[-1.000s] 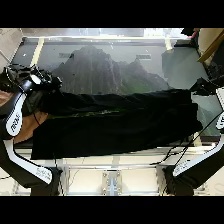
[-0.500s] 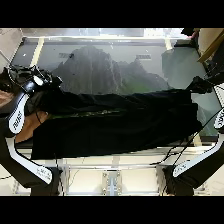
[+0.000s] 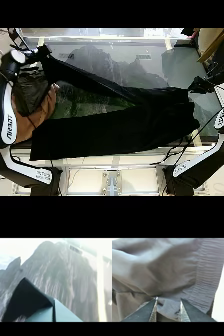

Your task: Fold the clothes and pants, and hang the long-sleeved shirts on hangers.

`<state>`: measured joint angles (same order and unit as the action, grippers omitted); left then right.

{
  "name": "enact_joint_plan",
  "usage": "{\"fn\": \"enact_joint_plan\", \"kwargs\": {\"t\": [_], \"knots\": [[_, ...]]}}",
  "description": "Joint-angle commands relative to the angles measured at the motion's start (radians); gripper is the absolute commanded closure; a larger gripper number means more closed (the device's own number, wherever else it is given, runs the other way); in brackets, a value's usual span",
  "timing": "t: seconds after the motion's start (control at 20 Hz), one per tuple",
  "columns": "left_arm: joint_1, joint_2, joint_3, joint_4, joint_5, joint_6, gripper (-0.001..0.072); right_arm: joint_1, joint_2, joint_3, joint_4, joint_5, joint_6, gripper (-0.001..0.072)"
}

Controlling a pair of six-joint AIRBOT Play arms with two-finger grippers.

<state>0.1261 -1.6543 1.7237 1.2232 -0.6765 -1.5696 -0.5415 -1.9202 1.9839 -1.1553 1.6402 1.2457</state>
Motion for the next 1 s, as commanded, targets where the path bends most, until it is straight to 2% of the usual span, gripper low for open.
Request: {"fn": "enact_joint_plan", "kwargs": {"t": [0.0, 0.1, 0.4, 0.5, 0.65, 0.85, 0.95], "knots": [[0.000, 0.045, -0.008, 0.165, -0.368, 0.043, 0.0702, -0.002, 0.001, 0.001, -0.009, 0.013, -0.002, 0.0398], [-0.003, 0.048, -0.121, 0.164, -0.409, 0.044, 0.0702, -0.002, 0.001, 0.001, -0.023, 0.041, -0.013, 0.0398], [-0.033, 0.072, -0.426, 0.192, -0.417, 0.040, 0.0702, -0.060, 0.000, -0.002, -0.046, 0.081, -0.026, 0.0399], [-0.032, 0.112, -0.457, 0.220, -0.429, 0.039, 0.0702, -0.080, 0.000, -0.002, -0.047, 0.103, -0.026, 0.0399], [-0.023, 0.209, -0.460, 0.374, -0.429, -0.053, 0.0702, -0.095, 0.000, -0.002, -0.047, 0.093, -0.027, 0.0399], [-0.007, 0.229, -0.470, 0.446, -0.520, -0.053, 0.0702, -0.095, 0.000, -0.002, -0.040, 0.095, -0.036, 0.0398], [-0.006, 0.227, -0.501, 0.445, -0.517, -0.054, 0.0701, -0.101, 0.000, -0.002, -0.042, 0.117, -0.050, 0.0398]]}}
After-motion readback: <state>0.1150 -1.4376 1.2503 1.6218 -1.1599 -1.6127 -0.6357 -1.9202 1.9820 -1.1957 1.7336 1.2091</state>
